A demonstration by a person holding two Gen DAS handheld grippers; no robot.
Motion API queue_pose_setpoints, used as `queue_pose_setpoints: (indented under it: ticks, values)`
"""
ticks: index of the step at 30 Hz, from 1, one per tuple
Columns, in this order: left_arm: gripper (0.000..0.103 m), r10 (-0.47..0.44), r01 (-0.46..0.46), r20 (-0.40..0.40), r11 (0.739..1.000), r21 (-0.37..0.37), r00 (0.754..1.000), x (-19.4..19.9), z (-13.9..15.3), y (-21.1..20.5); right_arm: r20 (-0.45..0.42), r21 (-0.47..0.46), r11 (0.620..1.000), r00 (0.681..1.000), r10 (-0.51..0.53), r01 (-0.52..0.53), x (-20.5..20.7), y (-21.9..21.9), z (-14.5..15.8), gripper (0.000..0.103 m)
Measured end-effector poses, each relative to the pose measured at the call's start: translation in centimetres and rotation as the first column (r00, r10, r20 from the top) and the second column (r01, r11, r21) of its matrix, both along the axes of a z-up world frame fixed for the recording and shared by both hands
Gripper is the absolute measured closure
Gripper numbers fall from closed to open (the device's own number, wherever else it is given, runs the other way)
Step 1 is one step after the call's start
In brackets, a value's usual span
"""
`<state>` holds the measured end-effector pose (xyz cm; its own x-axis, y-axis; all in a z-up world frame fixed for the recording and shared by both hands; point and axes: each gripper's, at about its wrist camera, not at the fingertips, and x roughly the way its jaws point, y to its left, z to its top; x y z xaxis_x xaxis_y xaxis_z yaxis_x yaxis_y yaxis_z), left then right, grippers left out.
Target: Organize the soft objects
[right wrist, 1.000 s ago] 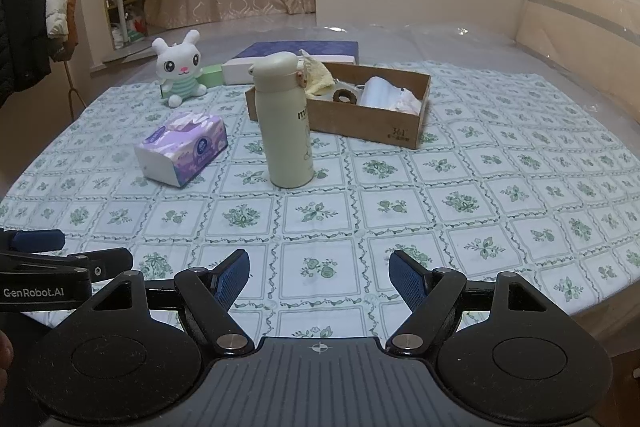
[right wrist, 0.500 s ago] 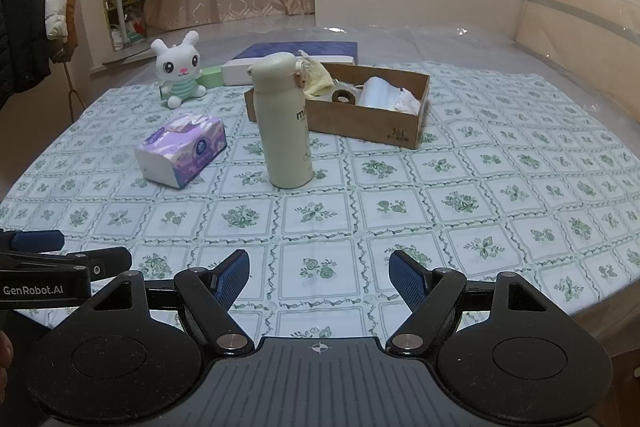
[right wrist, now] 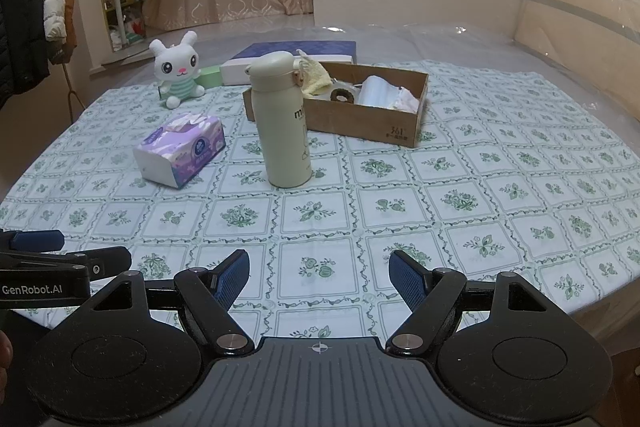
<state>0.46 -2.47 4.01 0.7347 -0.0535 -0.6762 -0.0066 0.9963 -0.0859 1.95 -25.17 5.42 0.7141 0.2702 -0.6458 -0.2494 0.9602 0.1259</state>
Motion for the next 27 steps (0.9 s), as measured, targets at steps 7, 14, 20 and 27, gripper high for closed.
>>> queue_pose_setpoints:
  ticks: [7,14,20,27]
  values:
    - [0.006,-0.002,0.002,0.0,1.0,-0.001,1.0,0.02,0.0,-0.04,0.0,0.002,1.0,1.0,0.0,0.0,0.02,-0.12,-0.14,0.026]
    - [0.006,-0.001,0.001,0.0,1.0,-0.001,1.0,0.05,0.01,-0.06,-0.001,0.002,1.0,1.0,-0.001,0.001,0.01,-0.18,-0.19,0.026]
    - [0.006,-0.001,0.001,-0.001,1.0,-0.002,1.0,0.05,0.0,-0.07,0.0,0.002,1.0,1.0,0.0,0.0,0.02,-0.22,-0.18,0.026]
    - [0.006,-0.001,0.001,0.0,1.0,-0.002,1.0,0.04,-0.01,-0.06,-0.001,0.002,1.0,1.0,-0.001,0.001,0.05,-0.2,-0.19,0.026]
